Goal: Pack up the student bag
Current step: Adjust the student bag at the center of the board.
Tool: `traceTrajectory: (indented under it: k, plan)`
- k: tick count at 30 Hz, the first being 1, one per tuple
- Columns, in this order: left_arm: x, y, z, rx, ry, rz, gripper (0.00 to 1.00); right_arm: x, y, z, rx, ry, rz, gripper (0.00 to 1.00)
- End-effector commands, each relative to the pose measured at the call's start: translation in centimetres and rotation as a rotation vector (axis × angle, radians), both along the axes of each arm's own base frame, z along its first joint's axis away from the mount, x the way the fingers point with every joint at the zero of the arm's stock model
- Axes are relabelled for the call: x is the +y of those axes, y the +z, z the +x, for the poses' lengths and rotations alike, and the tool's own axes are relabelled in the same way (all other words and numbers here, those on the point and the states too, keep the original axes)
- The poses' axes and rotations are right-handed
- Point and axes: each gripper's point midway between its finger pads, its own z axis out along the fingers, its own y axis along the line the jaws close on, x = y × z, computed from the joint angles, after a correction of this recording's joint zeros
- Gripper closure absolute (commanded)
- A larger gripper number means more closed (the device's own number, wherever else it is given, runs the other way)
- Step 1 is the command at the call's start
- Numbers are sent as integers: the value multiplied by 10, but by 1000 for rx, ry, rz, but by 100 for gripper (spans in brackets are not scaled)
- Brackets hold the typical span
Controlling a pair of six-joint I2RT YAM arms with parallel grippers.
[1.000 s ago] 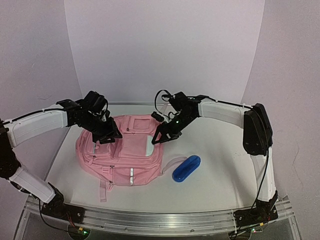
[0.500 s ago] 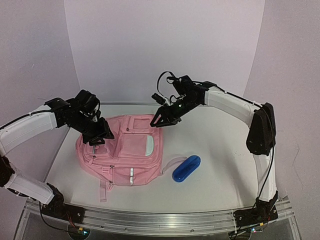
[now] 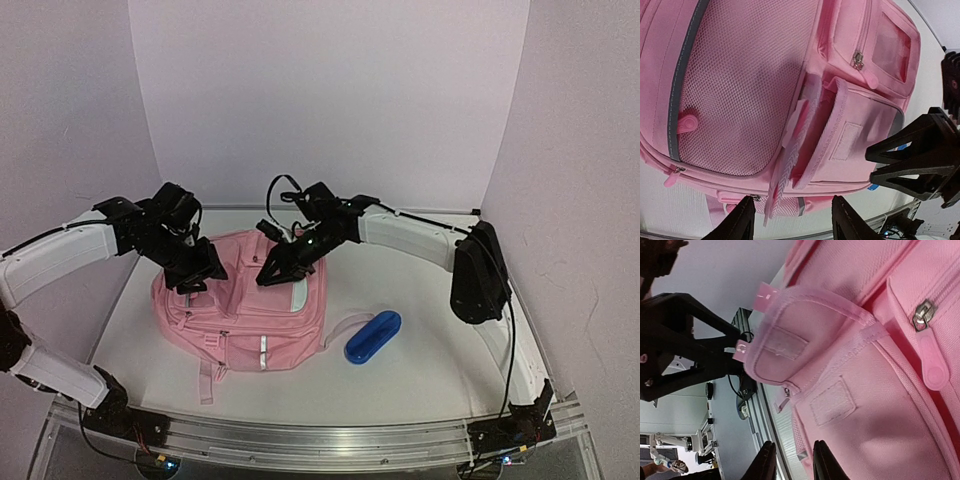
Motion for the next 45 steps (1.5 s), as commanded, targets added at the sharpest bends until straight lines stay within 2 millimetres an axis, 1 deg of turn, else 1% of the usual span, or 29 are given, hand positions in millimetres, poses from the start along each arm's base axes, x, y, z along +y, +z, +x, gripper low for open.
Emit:
traceTrajectory:
  k: [1,3,5,6,9,10,12,16,18,20,22,24,26,27,29,31,32,33,34,35,37,38,39,40,41,42,43,45]
  plan:
    - [-7,-2,15,-28,2,-6,54,13,-14,19,-48,-51,-4,76]
    - [-14,-1,18,-29,-30,-19,64,11,-26,25,-61,-75,-35,77]
    - [-25,4,22,-44,-74,-50,74,10,-35,28,-68,-91,-59,77]
    - [-30,7,24,-51,-92,-67,79,9,-39,28,-66,-93,-69,77]
    - [-40,16,30,-75,-128,-88,97,7,-49,28,-65,-102,-94,77]
    - [-44,20,33,-90,-141,-101,100,6,-53,28,-65,-102,-102,77]
    - [-52,26,36,-112,-169,-133,100,5,-59,28,-63,-106,-116,77]
    - [-80,45,39,-185,-264,-242,100,3,-67,28,-61,-111,-133,78]
    - [-93,46,39,-193,-308,-277,100,5,-66,29,-67,-110,-131,78]
    - [-102,39,39,-181,-336,-285,100,6,-65,29,-71,-112,-130,81]
    - [-105,26,42,-170,-338,-279,100,5,-62,30,-74,-113,-128,83]
    - [-106,10,47,-156,-325,-264,100,0,-54,34,-74,-121,-120,86]
    - [-107,-5,51,-137,-322,-245,100,-10,-40,40,-74,-132,-104,90]
    - [-110,-10,53,-128,-327,-241,100,-16,-30,41,-77,-137,-94,93]
    - [-111,-20,57,-113,-328,-239,100,-31,-11,49,-90,-161,-80,97]
    - [-111,-34,59,-77,-323,-237,100,-46,3,53,-102,-185,-75,100]
    - [-110,-42,60,-56,-319,-229,99,-51,14,54,-110,-194,-63,100]
    - [-110,-48,60,-43,-320,-224,96,-57,20,56,-109,-204,-57,99]
    - [-111,-53,61,-32,-321,-223,92,-64,25,59,-107,-214,-50,94]
    - [-112,-59,61,-19,-322,-223,86,-70,31,61,-106,-222,-44,85]
    - [-115,-68,62,10,-324,-230,71,-83,38,65,-104,-244,-41,60]
    - [-118,-69,63,19,-328,-238,64,-91,38,68,-101,-253,-44,50]
    - [-120,-69,64,24,-333,-244,58,-99,35,69,-99,-261,-53,44]
    - [-121,-67,66,25,-334,-239,52,-107,36,71,-104,-271,-59,39]
    - [-120,-63,68,17,-332,-233,47,-115,31,72,-102,-278,-73,35]
    - [-119,-54,69,0,-329,-229,43,-122,26,72,-101,-282,-86,31]
    - [-117,-45,71,-22,-323,-222,39,-129,19,71,-98,-285,-103,28]
    - [-105,-24,67,-49,-294,-195,32,-140,8,68,-81,-285,-127,25]
